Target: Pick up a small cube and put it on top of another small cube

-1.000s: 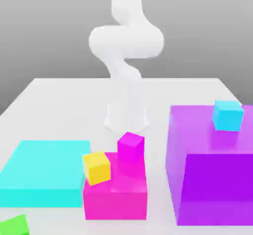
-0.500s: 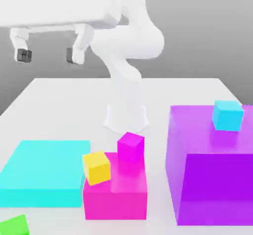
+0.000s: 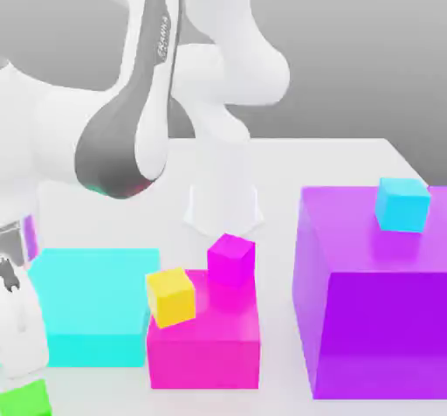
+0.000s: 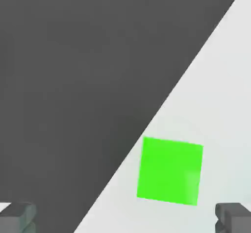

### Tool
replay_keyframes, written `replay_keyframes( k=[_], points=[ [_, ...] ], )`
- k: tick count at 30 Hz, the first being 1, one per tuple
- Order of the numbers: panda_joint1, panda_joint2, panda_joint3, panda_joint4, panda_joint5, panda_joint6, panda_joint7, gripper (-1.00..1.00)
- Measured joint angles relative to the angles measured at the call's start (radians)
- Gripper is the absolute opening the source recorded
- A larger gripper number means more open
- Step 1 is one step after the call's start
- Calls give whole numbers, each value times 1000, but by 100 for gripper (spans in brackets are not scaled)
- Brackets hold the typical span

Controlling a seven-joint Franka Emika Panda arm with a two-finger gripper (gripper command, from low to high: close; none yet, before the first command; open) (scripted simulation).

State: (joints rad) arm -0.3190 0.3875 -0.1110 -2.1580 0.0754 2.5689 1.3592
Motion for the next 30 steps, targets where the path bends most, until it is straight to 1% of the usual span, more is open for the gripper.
replay_keyframes(
  k=[4,5,11,13,16,23,30],
  points=[
    [-22,145,13,27,32,91,-2,0],
    [-26,175,18,34,37,114,-5,-100],
    [-28,190,20,37,40,127,-7,-100],
    [-23,156,14,30,35,100,-3,-100],
    [-11,59,0,7,18,26,6,-100],
    [48,-195,43,-158,-57,-61,-88,-100],
    [126,-450,94,-333,-82,-139,-230,-100]
  ],
)
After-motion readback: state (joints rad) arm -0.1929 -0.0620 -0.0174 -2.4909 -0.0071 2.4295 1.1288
